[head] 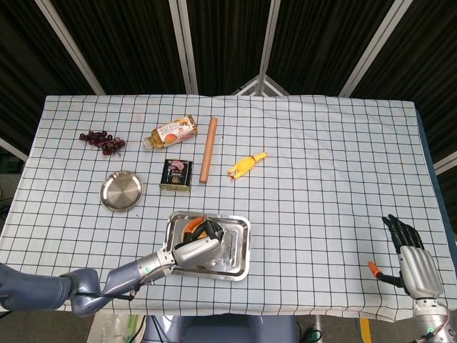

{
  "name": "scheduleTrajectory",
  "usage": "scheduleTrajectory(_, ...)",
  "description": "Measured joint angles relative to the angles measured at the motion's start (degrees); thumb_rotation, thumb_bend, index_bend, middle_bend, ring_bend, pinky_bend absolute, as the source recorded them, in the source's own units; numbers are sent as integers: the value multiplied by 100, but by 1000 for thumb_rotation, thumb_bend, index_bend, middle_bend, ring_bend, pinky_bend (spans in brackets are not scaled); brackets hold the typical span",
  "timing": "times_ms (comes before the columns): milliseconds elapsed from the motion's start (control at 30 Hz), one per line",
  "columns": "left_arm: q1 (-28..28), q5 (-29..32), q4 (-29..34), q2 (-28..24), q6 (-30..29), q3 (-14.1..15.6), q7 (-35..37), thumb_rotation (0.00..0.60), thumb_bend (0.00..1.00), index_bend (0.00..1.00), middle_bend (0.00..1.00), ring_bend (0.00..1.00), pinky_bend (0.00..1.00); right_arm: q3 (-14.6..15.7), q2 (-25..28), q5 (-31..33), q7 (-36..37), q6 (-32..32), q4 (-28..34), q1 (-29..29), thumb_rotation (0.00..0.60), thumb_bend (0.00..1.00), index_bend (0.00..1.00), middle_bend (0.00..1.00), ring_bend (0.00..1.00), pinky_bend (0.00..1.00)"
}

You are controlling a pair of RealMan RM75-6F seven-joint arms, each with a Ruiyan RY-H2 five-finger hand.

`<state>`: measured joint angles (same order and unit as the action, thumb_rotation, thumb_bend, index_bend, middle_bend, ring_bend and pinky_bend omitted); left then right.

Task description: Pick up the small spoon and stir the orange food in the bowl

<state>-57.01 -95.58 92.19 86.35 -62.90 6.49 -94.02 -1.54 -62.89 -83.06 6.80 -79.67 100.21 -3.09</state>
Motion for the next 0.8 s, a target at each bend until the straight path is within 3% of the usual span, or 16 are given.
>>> scheduleTrajectory(267, 90, -54, 16, -42, 175, -46, 41, 600, 743, 780, 1000, 1000, 1000, -7, 3, 10, 7, 1, -2, -1, 600, 317, 0, 0, 0, 0)
scheduleTrajectory(467, 200, 20, 31, 36, 5, -352, 218, 600, 740, 780, 1000, 1000, 1000, -7, 3, 13, 7, 1, -2, 0, 600, 317, 0, 0, 0, 0)
scheduleTrajectory(600, 252, 1, 61, 34, 88, -345, 269, 600, 738, 779, 1000, 1000, 1000, -8, 10, 19, 17, 3, -3, 1, 600, 317, 0, 0, 0, 0)
scheduleTrajectory(800, 637, 539, 127, 109, -257, -533, 661, 600, 735, 772, 1000, 1000, 1000, -5, 27, 20, 41, -8, 5, 12, 600, 317, 0, 0, 0, 0)
